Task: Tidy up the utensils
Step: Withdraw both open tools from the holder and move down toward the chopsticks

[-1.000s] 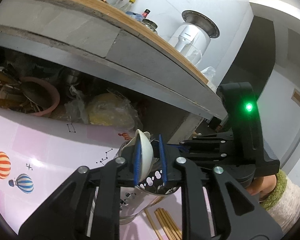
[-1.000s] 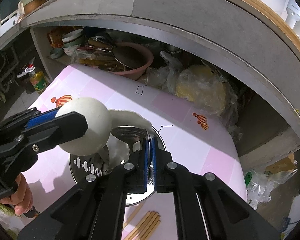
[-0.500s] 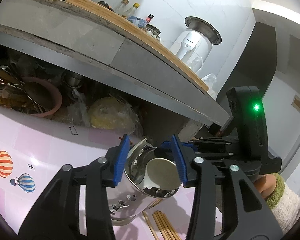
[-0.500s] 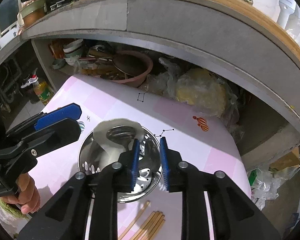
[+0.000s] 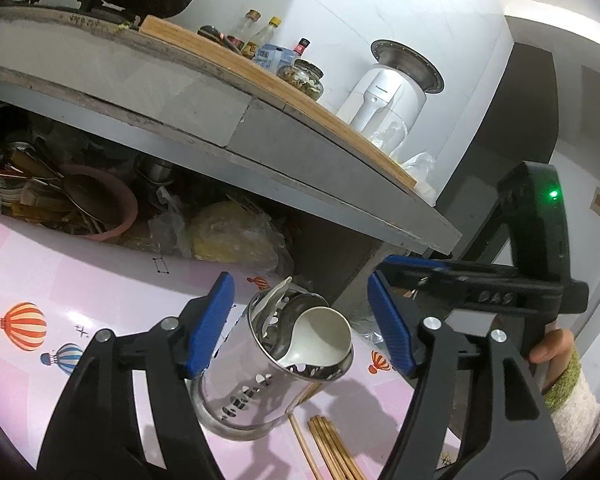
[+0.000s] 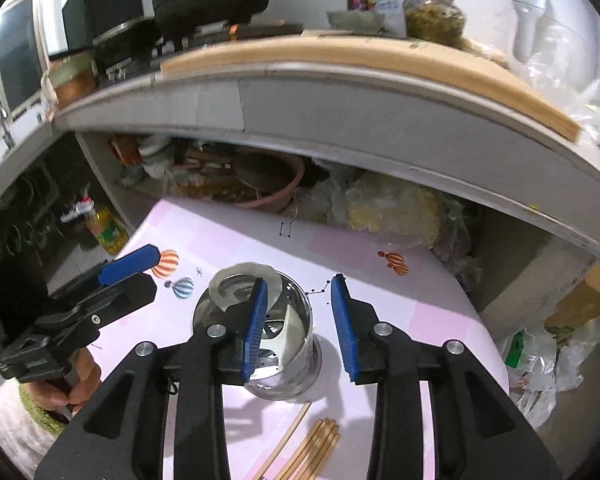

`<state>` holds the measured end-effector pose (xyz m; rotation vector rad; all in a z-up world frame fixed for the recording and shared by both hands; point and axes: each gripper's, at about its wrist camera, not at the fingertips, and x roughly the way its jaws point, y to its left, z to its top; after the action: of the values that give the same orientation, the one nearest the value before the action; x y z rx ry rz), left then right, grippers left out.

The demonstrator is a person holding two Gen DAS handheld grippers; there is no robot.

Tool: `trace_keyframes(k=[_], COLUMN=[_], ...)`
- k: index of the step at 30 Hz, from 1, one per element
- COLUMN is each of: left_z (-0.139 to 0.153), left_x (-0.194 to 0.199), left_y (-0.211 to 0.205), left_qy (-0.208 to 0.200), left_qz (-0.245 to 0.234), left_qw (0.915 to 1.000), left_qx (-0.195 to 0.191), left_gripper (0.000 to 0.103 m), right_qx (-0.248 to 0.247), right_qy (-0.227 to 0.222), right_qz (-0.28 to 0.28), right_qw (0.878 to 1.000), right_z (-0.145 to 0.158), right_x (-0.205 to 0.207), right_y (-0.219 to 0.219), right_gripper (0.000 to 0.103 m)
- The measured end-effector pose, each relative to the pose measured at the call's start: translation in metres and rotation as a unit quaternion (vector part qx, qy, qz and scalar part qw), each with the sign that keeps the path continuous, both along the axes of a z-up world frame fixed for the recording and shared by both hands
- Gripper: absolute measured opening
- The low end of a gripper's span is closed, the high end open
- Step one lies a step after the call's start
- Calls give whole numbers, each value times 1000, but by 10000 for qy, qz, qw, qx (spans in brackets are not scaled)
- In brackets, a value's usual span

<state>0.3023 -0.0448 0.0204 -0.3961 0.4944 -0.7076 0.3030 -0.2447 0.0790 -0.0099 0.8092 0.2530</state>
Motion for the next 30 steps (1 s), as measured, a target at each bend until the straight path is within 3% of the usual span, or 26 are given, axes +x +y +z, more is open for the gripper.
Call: trace_keyframes(k=[5, 8, 13, 18, 22, 26, 30], left_z=[7, 8, -8, -36, -58, -86, -112], left_x=[-18, -26, -37, -60, -84, -110, -134], left_y=[8, 12, 13, 2, -13, -32, -55], left_qy=[-48, -130, 40, 189, 377, 698, 920], left_qz=[35, 70, -26, -222, -288, -362, -566], left_qw=[9999, 9995, 9992, 9962, 9874, 9726, 9598], left_qx=[152, 263, 393, 825, 1511, 2187, 2589], left_gripper=[78, 81, 81, 81, 81, 81, 81], right_qx=[429, 794, 1372, 1630, 1478, 1306, 1205], right_qy=[-211, -112, 329, 545, 856, 1100, 1289], right_qz=[-208, -261, -442, -604, -900, -1328, -1559], right_qw=[9986, 9964, 9890, 9833, 9812, 9763, 9719], right_z=[10, 5, -22, -61, -103, -143, -172], right_x=[-37, -48, -49, -74, -107, -147, -180], right_y=[-29, -44, -52, -51, -55, -63, -70], right_gripper=[44, 45, 45, 45, 55, 56, 57])
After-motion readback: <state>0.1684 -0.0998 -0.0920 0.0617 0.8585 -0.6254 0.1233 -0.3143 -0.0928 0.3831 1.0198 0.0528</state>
